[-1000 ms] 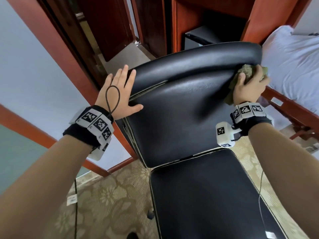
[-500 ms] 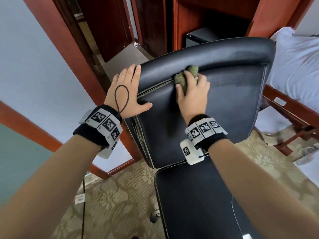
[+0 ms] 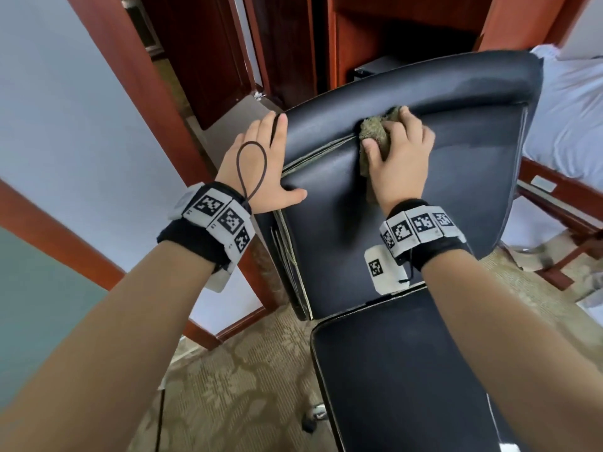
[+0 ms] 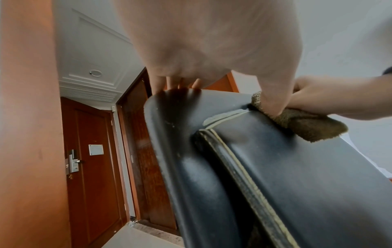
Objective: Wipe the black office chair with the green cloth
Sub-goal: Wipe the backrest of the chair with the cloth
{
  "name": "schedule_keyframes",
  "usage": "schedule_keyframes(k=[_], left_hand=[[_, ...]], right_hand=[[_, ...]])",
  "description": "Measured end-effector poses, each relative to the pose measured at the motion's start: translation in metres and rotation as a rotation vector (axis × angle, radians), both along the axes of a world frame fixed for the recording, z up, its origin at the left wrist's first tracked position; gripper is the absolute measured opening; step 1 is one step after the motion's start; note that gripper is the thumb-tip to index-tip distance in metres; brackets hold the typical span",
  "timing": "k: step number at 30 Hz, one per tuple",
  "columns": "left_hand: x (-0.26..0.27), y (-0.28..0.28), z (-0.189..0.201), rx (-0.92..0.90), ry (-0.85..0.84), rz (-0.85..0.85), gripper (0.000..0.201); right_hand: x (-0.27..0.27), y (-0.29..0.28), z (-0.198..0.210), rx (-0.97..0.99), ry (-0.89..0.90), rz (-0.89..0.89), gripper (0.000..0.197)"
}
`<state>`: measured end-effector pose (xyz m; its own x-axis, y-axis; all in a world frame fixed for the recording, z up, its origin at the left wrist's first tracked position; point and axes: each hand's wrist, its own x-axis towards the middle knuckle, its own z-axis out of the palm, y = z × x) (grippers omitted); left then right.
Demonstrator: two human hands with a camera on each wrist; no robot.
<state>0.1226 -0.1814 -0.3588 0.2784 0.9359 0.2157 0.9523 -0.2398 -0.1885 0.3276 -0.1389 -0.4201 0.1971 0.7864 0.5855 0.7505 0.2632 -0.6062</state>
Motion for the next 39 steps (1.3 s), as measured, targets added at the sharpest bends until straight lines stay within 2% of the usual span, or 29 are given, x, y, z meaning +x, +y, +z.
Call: schedule_keyframes(k=[4, 9, 11, 16, 18, 21, 25, 27, 30, 33, 36, 39], left_hand=[[0.002, 0.0, -0.011, 0.06, 0.031, 0.026, 0.113], [-0.006, -0.003, -0.017, 0.116, 0.015, 0.015, 0.112], [-0.009, -0.005, -0.019, 0.132, 0.005, 0.008, 0.112], [-0.014, -0.007, -0.021, 0.172, 0.02, -0.037, 0.11], [-0.015, -0.008, -0.022, 0.184, 0.006, -0.049, 0.108], [-0.018, -0.01, -0.023, 0.197, -0.011, -0.058, 0.107], [-0.023, -0.017, -0.028, 0.24, -0.014, -0.066, 0.109], [-0.029, -0.023, -0.028, 0.235, -0.003, -0.077, 0.109], [-0.035, -0.029, -0.027, 0.219, 0.005, -0.079, 0.108], [-0.036, -0.031, -0.028, 0.206, -0.001, -0.071, 0.106], [-0.035, -0.032, -0.027, 0.191, -0.002, -0.066, 0.104], [-0.036, -0.034, -0.027, 0.184, -0.025, -0.066, 0.103]], right_hand=[[-0.021, -0.008, -0.006, 0.073, 0.0, 0.022, 0.04], [-0.032, -0.024, -0.021, 0.101, -0.173, 0.171, 0.046], [-0.026, -0.023, -0.022, 0.103, -0.19, 0.199, 0.049], [-0.026, -0.018, -0.017, 0.101, -0.05, 0.047, 0.041], [-0.033, -0.021, -0.017, 0.091, -0.052, -0.026, 0.038], [-0.05, -0.03, -0.014, 0.102, -0.067, 0.012, 0.034], [-0.073, -0.052, -0.02, 0.188, -0.347, 0.174, 0.033], [-0.068, -0.051, -0.017, 0.147, -0.388, 0.183, 0.034], [-0.049, -0.034, -0.007, 0.134, -0.349, 0.139, 0.031], [-0.036, -0.019, -0.002, 0.085, -0.288, 0.021, 0.026], [-0.036, -0.015, 0.008, -0.033, -0.141, -0.085, 0.027], [-0.047, -0.021, 0.014, -0.125, 0.009, -0.081, 0.03]])
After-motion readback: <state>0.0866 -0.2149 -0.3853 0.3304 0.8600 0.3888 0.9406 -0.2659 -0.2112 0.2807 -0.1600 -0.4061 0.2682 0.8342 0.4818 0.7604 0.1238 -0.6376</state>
